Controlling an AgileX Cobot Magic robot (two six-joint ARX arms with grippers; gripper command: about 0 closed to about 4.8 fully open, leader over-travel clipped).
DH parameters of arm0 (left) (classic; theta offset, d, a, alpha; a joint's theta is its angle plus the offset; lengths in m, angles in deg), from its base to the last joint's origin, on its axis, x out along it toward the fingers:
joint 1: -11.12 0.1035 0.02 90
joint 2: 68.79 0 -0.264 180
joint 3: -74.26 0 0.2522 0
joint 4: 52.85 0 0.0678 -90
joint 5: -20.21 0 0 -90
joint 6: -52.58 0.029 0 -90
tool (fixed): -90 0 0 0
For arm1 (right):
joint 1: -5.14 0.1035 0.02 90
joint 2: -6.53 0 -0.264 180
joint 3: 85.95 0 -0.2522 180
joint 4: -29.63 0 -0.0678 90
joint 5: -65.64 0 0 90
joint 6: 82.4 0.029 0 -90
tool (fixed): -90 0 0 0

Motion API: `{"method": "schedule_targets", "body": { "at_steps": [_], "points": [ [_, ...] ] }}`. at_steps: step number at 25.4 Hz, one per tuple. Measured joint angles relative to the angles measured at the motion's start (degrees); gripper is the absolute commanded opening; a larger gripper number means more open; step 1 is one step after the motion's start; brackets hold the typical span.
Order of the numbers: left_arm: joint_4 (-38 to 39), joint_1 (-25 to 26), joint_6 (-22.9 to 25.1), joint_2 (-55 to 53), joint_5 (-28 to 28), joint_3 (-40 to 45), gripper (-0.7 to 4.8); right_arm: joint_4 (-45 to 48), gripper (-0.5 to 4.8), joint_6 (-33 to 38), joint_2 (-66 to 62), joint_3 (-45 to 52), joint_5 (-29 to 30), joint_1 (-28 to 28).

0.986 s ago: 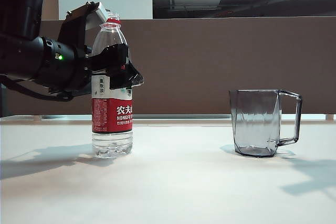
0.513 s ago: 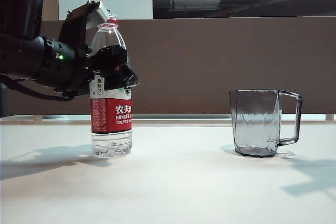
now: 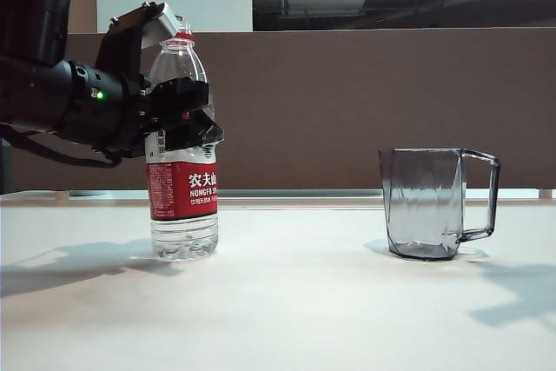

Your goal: Pick up the mineral water bottle with the left hand on the table and pour water into the mug until it's half full.

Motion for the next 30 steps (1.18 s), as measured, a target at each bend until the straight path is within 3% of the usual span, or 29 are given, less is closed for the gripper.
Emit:
{"method": "schedule_targets", "body": {
  "at_steps": [5,9,19,26,30],
  "points": [
    [2.4,0.0,0.9,-0.2,0.0,-2.0,2.14,-3.2,-0.08,0.0,0.0,0.0,0.0,0.0],
    [10.2,0.0,2.3,-0.3,0.0,-8.8,2.14,-3.5,-0.08,-0.3,0.0,0.0,0.0,0.0],
    [17.4,-0.2,6.8,-2.4,0.0,-20.2,2.14,-6.9,-0.08,-4.2,0.0,0.0,1.2,0.0],
    [21.0,-5.9,16.4,-10.1,-0.1,-28.4,2.14,-6.9,-0.08,-4.2,0.0,0.0,1.3,0.0],
    [22.5,-7.4,18.6,-13.3,0.2,-31.2,2.14,-6.9,-0.08,-4.2,0.0,0.0,1.3,0.0]
  ]
}}
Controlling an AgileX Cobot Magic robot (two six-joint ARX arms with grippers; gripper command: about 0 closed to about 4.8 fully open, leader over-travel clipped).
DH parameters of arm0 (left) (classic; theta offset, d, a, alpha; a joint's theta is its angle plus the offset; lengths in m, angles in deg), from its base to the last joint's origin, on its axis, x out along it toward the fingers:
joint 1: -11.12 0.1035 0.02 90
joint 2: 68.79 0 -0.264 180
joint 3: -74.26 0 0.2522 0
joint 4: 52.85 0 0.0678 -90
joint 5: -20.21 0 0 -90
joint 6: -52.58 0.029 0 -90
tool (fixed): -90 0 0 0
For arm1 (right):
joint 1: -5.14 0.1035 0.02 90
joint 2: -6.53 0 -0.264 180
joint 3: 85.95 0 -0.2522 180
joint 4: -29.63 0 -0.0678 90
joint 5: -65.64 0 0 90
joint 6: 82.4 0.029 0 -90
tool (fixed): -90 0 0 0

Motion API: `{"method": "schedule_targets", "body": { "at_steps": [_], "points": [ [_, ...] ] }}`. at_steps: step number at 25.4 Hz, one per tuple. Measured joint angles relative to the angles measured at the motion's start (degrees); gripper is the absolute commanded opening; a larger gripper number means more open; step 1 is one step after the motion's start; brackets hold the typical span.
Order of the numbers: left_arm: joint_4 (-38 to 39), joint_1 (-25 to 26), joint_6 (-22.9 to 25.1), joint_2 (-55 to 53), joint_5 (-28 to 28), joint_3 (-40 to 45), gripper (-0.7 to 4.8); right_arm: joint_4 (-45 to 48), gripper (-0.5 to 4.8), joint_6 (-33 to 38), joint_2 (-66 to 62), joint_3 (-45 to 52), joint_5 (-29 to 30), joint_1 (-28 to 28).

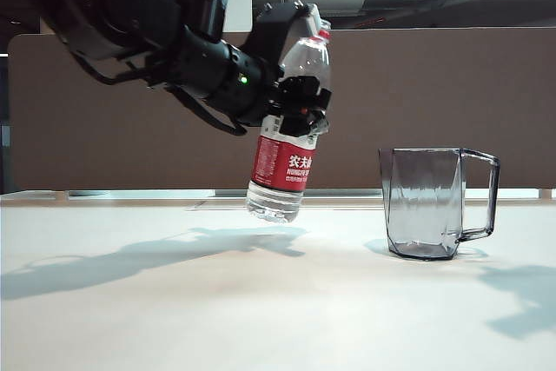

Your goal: Pick up the mineral water bottle with the left hand on the table and pour water into the mug until it's half full.

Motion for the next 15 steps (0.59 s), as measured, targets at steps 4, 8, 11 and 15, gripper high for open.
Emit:
{"method": "schedule_targets", "body": {
  "at_steps": [4,8,11,15],
  "points": [
    [1.7,-0.5,1.7,-3.8,-0.4,-6.9,2.14,0.0,-0.08,0.0,0.0,0.0,0.0,0.0],
    [1.9,-1.4,3.7,-5.2,-0.3,-8.6,2.14,0.0,-0.08,0.0,0.0,0.0,0.0,0.0],
    [2.7,-1.9,5.7,-6.6,-0.2,-9.9,2.14,0.0,-0.08,0.0,0.0,0.0,0.0,0.0],
    [4.5,-2.8,10.2,-9.3,-0.2,-12.9,2.14,0.0,-0.08,0.0,0.0,0.0,0.0,0.0]
  ]
}}
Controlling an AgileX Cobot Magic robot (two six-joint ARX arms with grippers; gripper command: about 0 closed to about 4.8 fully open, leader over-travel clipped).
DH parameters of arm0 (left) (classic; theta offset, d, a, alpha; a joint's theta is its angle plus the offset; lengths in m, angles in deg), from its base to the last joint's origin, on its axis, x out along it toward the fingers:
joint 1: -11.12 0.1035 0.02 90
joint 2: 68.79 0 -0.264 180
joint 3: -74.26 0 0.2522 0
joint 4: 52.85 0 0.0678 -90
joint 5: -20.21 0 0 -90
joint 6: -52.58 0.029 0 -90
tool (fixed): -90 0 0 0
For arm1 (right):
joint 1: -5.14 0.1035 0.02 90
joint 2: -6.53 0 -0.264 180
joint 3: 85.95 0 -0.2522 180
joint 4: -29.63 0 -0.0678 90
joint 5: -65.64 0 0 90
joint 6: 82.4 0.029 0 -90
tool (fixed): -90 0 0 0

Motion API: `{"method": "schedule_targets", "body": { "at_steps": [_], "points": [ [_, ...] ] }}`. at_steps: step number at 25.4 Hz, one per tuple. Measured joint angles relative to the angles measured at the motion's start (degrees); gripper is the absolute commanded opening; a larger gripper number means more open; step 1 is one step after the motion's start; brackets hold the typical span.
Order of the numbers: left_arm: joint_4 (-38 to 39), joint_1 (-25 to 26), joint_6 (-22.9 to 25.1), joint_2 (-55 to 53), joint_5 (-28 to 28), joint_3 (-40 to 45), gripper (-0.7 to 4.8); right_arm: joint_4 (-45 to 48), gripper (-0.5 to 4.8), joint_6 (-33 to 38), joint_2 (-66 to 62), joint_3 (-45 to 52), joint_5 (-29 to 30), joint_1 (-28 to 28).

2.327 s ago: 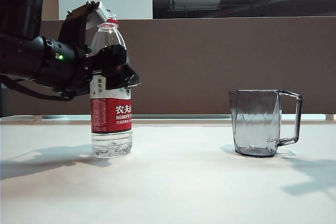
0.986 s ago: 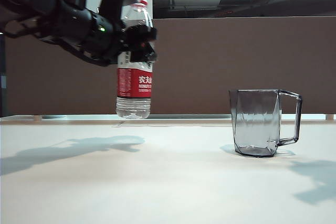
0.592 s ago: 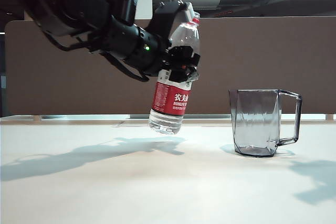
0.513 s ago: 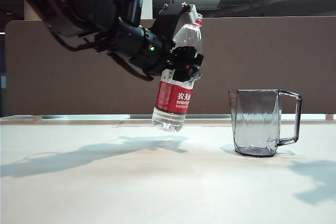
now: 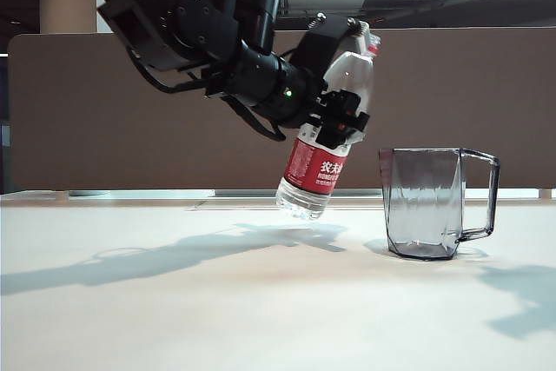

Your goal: Pick up the mineral water bottle with the left hand on the table and pour water into the mug until it's half full.

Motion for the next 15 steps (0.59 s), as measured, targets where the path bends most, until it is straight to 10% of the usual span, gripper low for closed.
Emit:
{"method": "schedule_targets", "body": {
  "at_steps": [15],
  "points": [
    [0.0,-0.2,22.9,-3.5,-0.1,-2.4,2.14,0.0,-0.08,0.0,0.0,0.0,0.0,0.0]
  ]
}}
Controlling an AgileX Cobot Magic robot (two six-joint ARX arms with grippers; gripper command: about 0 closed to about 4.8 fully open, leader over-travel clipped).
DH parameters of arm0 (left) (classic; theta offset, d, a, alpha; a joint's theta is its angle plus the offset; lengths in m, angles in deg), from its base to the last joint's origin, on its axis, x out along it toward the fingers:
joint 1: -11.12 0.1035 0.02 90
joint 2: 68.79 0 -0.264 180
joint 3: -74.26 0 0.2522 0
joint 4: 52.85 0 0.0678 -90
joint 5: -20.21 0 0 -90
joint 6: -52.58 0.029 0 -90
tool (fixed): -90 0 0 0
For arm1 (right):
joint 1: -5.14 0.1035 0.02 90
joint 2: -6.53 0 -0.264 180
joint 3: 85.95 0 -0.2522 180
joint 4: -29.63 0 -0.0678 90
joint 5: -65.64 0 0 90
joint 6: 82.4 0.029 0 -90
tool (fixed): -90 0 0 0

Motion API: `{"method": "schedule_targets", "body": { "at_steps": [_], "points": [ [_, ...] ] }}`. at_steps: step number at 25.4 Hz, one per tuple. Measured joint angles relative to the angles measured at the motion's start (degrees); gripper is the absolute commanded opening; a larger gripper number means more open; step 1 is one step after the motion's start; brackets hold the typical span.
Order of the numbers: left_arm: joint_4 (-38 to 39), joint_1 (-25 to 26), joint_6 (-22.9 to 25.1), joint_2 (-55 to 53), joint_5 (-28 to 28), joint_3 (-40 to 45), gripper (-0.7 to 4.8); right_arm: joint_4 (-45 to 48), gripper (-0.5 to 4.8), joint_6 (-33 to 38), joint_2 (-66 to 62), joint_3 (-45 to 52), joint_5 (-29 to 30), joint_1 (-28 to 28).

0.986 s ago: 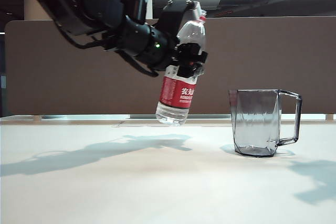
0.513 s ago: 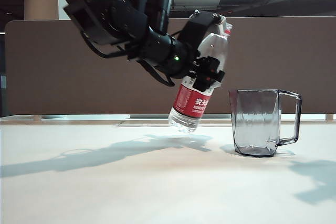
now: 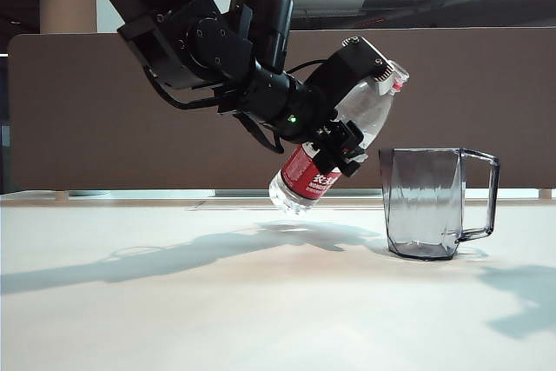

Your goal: Pick up the mineral water bottle with the left hand on the table and pour water into the mug until it's half full.

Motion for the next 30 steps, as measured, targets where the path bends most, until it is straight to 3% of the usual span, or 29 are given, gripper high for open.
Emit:
{"method": "schedule_targets", "body": {
  "at_steps": [6,14,30],
  "points": [
    [-0.3,0.0,8.4,0.0,0.0,0.0,2.14,0.0,-0.08,0.0,0.0,0.0,0.0,0.0],
    [-0.3,-0.2,16.0,0.0,0.0,0.0,2.14,0.0,-0.08,0.0,0.0,0.0,0.0,0.0],
    [-0.3,-1.2,22.1,0.0,0.1,0.0,2.14,0.0,-0.08,0.0,0.0,0.0,0.0,0.0]
  ]
}}
